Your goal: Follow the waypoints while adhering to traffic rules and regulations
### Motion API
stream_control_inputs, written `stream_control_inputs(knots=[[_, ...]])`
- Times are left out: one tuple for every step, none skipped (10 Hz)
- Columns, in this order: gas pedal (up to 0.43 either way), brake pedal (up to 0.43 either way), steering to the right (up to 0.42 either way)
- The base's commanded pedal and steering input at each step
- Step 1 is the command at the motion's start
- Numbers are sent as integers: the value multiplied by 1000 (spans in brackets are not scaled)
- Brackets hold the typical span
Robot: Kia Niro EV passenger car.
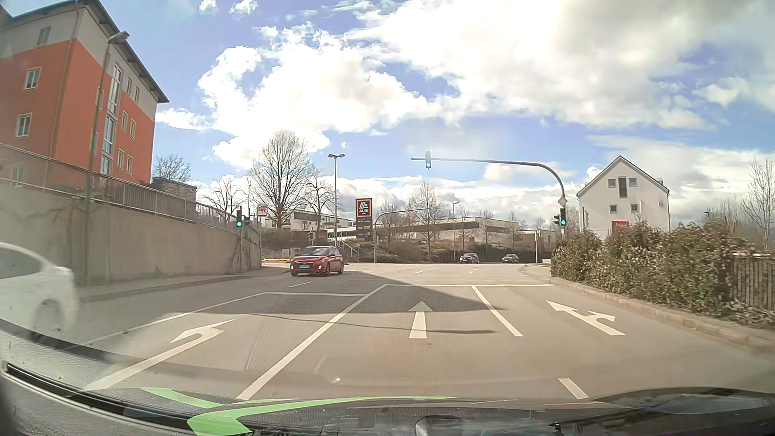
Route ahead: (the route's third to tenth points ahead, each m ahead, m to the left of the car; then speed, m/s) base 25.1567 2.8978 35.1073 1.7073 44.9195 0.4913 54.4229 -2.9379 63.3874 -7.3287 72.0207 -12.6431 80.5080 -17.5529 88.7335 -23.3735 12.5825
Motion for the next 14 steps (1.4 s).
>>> stream_control_inputs(knots=[[197,0,29],[209,0,28],[209,0,25],[209,0,22],[209,0,21],[220,0,21],[220,0,22],[220,0,23],[220,0,25],[220,0,27],[220,0,28],[220,0,28],[220,0,28],[220,0,28]])
